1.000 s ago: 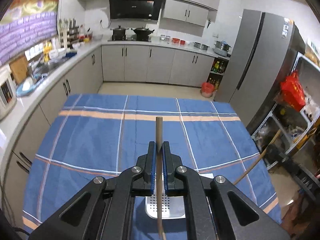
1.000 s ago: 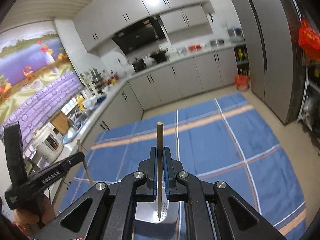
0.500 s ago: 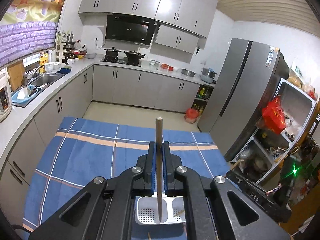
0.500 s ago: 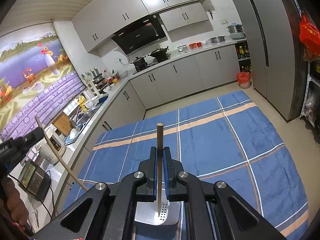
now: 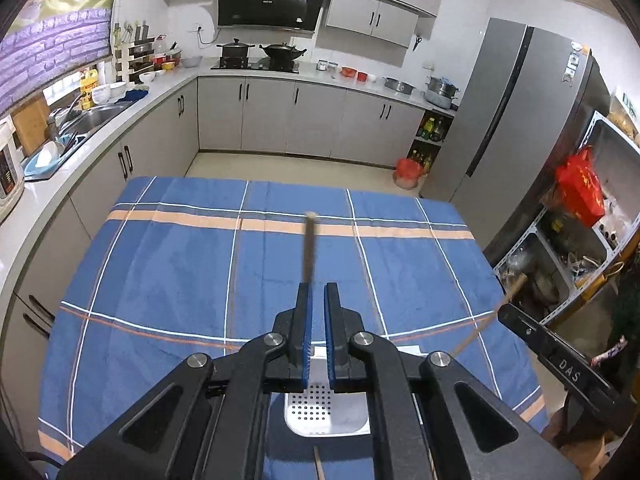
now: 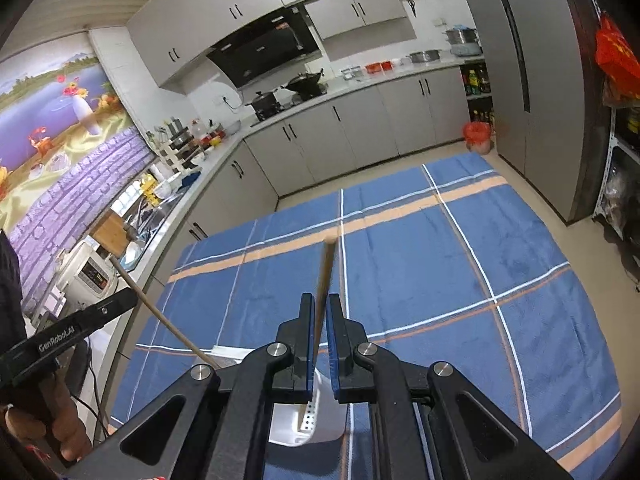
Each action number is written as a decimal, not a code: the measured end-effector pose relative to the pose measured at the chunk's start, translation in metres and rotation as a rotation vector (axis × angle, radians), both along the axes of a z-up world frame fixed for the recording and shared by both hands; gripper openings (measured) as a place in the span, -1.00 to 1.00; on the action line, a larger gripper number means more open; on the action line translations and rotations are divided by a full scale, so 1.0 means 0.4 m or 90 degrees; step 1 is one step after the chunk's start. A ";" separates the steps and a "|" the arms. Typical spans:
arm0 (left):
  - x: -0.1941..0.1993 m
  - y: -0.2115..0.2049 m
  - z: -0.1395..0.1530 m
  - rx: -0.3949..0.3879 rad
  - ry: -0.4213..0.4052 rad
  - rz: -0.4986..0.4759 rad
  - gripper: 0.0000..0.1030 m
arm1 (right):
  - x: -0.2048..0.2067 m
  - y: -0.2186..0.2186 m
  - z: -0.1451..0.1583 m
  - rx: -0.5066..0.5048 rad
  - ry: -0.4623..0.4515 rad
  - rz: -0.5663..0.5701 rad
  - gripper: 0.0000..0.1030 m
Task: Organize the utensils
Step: 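Lower the chopsticks into the holder compartments and open both tools, then grasp another wooden chopstick with the left tool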
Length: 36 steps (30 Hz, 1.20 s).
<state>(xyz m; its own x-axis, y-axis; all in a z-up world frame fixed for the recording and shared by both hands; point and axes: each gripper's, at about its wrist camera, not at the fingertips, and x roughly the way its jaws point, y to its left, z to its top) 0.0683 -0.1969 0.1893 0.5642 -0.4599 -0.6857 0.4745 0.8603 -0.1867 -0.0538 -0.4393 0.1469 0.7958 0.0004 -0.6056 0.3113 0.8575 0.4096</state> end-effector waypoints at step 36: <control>-0.422 0.177 -0.366 0.118 0.194 -0.037 -0.27 | -0.589 0.227 -0.302 -0.011 0.252 0.262 -0.07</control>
<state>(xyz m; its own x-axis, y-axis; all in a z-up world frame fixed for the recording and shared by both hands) -0.1003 -0.1263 0.0431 0.2977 -0.3369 -0.8932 0.4697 0.8663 -0.1702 -0.2892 -0.3486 0.0260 0.4440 0.2496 -0.8606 0.0767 0.9463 0.3141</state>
